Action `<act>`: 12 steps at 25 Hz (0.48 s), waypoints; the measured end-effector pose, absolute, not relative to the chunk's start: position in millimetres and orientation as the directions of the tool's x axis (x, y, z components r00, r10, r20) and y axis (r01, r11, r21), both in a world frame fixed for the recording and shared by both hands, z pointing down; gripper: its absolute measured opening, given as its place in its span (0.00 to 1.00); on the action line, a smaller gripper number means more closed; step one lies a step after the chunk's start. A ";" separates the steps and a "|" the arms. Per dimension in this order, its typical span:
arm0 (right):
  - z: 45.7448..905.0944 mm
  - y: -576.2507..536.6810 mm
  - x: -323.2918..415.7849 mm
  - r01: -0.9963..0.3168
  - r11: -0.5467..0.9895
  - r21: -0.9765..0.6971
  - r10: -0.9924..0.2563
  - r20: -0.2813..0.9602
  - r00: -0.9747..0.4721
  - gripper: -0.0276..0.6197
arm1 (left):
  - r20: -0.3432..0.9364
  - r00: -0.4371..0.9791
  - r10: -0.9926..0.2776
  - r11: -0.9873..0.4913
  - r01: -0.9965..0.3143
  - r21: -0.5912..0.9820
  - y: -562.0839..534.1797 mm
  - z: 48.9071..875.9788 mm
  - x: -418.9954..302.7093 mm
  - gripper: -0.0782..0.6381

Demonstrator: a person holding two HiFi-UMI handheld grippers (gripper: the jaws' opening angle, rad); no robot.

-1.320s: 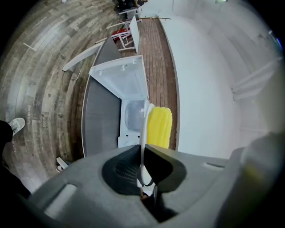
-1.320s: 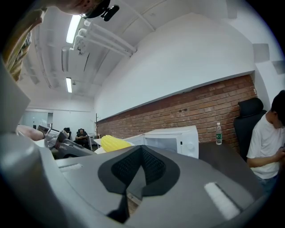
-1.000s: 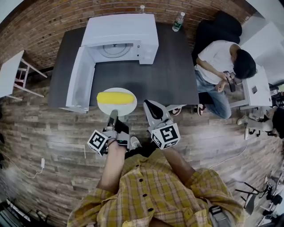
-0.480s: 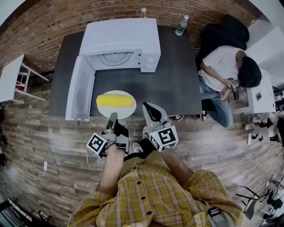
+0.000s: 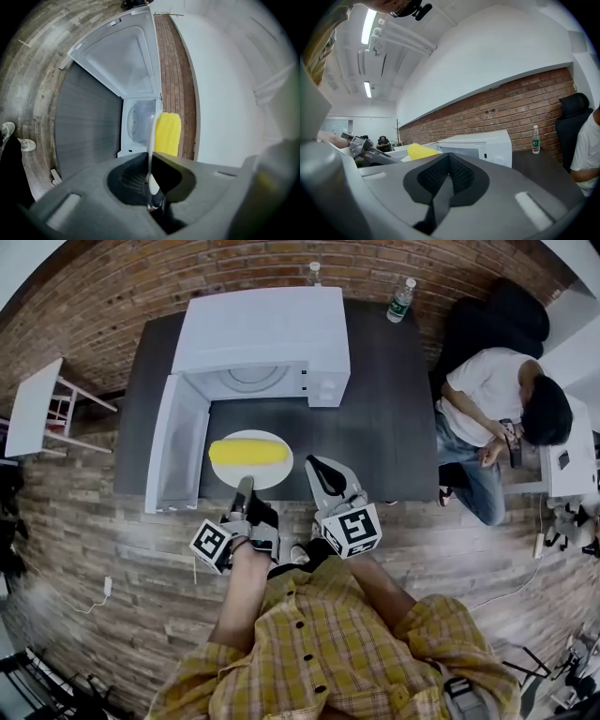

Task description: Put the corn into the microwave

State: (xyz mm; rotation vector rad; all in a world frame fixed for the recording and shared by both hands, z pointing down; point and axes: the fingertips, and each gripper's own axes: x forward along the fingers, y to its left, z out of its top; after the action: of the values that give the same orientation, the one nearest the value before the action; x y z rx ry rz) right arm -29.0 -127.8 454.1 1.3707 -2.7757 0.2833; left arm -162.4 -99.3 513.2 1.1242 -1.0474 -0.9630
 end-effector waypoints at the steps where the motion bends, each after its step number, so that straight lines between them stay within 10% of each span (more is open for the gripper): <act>1: 455.2 -131.5 -29.9 -0.787 0.598 -0.153 -0.781 0.109 -0.615 0.04 | 0.153 0.233 -0.960 0.173 0.069 0.982 -103.0 513.4 -163.0 0.13; 12: 459.8 -156.5 -19.3 -0.765 0.621 -0.168 -0.760 0.108 -0.641 0.04 | 0.174 0.207 -0.963 0.195 0.082 0.977 -131.4 523.9 -152.1 0.13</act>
State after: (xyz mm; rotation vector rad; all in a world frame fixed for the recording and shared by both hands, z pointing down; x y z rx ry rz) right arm -19.3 -156.5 459.8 1.3198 -2.8052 0.3092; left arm -152.1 -131.4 523.9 1.0880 -1.0730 -0.9753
